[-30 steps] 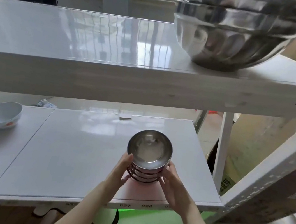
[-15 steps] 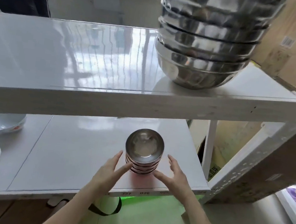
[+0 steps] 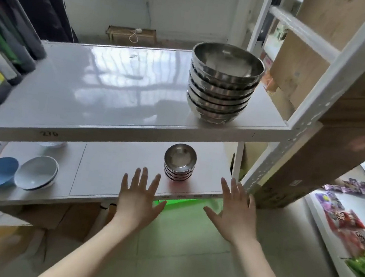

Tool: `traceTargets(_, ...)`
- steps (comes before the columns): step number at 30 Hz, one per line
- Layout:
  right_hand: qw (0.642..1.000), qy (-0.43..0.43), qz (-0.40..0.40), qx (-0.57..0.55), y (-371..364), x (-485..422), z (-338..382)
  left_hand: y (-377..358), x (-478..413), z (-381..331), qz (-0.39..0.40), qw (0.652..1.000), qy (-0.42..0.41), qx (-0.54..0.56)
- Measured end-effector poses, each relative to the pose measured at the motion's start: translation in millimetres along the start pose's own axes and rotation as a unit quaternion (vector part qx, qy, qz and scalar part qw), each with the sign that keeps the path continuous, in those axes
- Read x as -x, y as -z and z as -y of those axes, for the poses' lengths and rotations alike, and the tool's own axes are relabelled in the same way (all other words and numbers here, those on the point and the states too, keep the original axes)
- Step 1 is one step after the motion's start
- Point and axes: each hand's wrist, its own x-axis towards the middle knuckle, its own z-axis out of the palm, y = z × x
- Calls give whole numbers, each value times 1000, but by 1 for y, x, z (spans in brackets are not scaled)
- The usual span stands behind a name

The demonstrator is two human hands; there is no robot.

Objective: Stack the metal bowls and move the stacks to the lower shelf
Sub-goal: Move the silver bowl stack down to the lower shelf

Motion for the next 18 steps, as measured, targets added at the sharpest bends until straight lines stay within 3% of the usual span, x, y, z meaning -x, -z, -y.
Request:
traceTargets(9, 998, 7, -55, 30, 135, 76, 3, 128, 78, -19, -99, 993, -66, -8)
traceTargets(18, 993, 15, -119, -11, 250, 87, -11, 253, 97, -55, -210, 974, -79, 35)
